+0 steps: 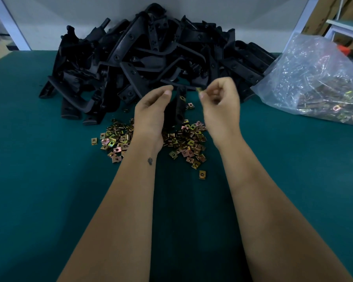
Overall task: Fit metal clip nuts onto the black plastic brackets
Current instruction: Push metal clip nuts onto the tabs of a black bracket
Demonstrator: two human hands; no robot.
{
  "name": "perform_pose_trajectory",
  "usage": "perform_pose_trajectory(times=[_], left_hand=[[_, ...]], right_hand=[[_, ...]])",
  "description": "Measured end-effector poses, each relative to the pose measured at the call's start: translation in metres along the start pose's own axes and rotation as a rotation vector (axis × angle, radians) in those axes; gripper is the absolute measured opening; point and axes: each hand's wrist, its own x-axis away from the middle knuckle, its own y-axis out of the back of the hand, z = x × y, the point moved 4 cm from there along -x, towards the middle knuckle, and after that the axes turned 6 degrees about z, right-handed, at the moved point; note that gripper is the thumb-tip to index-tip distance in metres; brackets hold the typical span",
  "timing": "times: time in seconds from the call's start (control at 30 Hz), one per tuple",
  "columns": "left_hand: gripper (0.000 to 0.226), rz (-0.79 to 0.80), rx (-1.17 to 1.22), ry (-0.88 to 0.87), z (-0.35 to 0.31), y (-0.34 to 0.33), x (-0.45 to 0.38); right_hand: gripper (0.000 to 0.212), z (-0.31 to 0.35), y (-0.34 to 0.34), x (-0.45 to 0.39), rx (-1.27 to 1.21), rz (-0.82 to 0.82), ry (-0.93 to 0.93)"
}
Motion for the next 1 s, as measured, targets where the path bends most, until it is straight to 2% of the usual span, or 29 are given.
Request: perform_pose_trajectory(times=[0.07, 0.13, 0.2, 0.43, 0.53, 0.67, 0.73, 0.83, 0.9, 1.0], left_hand=[[0.024, -0.018, 0.011, -0.002, 0.000, 0.006, -0.002], [0.032, -0.018, 0.010, -0.018, 0.000, 0.009, -0.004], [0.040, -0.020, 0.010, -0.035, 0.000, 0.010, -0.005], [0.054, 0.024, -0.018, -0.099, 0.000, 0.010, -0.006], [0.055, 0.025, 0.003, -0.126, 0.000, 0.009, -0.005], [0.052, 0.014, 0.073, -0.141, -0.004, 0.010, -0.004], [0.050, 0.012, 0.157, -0.124, -0.005, 0.011, -0.004], [0.048, 0.020, 0.241, -0.126, -0.008, 0.011, -0.002], [0.049, 0.030, 0.268, -0.132, -0.009, 0.011, -0.002], [0.049, 0.039, 0.270, -0.128, -0.008, 0.011, -0.003]], right_hand=[[0.016, -0.010, 0.010, -0.003, 0.102, -0.083, -0.072], [0.021, -0.021, 0.016, -0.006, 0.347, -0.074, -0.147], [0.025, -0.024, 0.015, -0.007, 0.520, -0.003, -0.154], [0.026, -0.019, -0.022, 0.002, 0.945, 0.360, 0.017], [0.018, -0.021, -0.024, 0.004, 0.901, 0.372, -0.013], [0.009, -0.018, -0.019, 0.004, 0.726, 0.294, -0.081], [0.014, -0.019, -0.010, 0.002, 0.682, 0.176, -0.136], [0.030, -0.025, 0.003, -0.005, 0.829, 0.032, -0.132], [0.040, -0.029, 0.002, -0.007, 0.836, 0.090, -0.115], [0.057, -0.037, -0.016, -0.007, 0.863, 0.359, -0.079]])
